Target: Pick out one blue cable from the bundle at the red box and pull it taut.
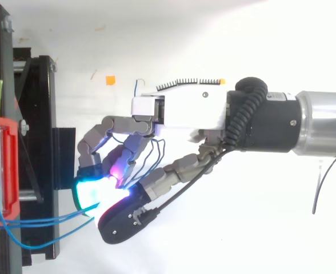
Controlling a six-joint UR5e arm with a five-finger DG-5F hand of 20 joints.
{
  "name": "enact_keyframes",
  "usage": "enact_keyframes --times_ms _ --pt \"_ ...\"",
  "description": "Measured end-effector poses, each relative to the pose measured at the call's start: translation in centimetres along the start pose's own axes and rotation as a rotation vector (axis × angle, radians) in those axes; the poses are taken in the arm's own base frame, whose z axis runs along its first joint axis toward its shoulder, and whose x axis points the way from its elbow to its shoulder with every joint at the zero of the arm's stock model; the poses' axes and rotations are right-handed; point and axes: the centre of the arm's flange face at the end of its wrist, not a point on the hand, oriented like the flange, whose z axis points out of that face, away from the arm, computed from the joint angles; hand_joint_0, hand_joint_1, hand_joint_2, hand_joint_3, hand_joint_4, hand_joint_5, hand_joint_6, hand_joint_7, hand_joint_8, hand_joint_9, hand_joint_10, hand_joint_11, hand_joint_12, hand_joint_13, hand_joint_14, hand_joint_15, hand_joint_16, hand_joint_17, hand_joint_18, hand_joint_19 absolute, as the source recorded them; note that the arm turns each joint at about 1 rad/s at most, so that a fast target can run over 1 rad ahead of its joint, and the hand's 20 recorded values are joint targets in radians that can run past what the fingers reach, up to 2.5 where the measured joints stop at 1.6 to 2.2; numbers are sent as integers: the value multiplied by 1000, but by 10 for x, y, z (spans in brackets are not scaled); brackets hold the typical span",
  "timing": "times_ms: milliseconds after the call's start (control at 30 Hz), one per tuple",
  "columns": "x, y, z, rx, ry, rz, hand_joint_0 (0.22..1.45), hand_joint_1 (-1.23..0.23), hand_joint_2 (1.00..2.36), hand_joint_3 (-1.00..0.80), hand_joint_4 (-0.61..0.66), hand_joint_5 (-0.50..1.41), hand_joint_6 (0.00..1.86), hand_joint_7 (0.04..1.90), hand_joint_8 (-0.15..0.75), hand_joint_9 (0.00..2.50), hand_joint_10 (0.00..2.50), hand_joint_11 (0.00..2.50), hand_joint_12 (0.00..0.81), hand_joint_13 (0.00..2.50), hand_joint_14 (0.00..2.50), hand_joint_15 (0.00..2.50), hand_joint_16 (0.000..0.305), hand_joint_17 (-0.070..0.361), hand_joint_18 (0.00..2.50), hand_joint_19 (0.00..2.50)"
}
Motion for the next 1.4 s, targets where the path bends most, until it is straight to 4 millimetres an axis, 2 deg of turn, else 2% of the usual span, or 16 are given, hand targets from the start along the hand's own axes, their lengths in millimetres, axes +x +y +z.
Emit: enact_keyframes --times_ms 133,333,1100,1300,1400 --pt "0 0 0 2 0 0 806 -866 1000 -498 -186 -115 938 1310 312 1099 17 528 217 777 9 234 33 75 771 341" --pt "0 -1 -1 5 0 -1 807 -877 1000 -500 -231 -113 954 1220 296 1132 21 554 212 797 10 248 34 77 812 341" --pt "2 -2 -1 8 2 0 755 -898 1000 -500 -171 -101 943 1208 301 1185 22 583 199 813 10 247 34 76 844 339" --pt "2 -2 -1 8 2 0 668 -821 1000 -500 -90 -98 944 1047 303 1179 21 571 197 809 10 252 33 74 821 344" --pt "3 -2 -1 8 2 0 631 -763 1000 -500 -83 -93 932 1041 305 1178 19 561 196 790 10 255 32 71 790 354"
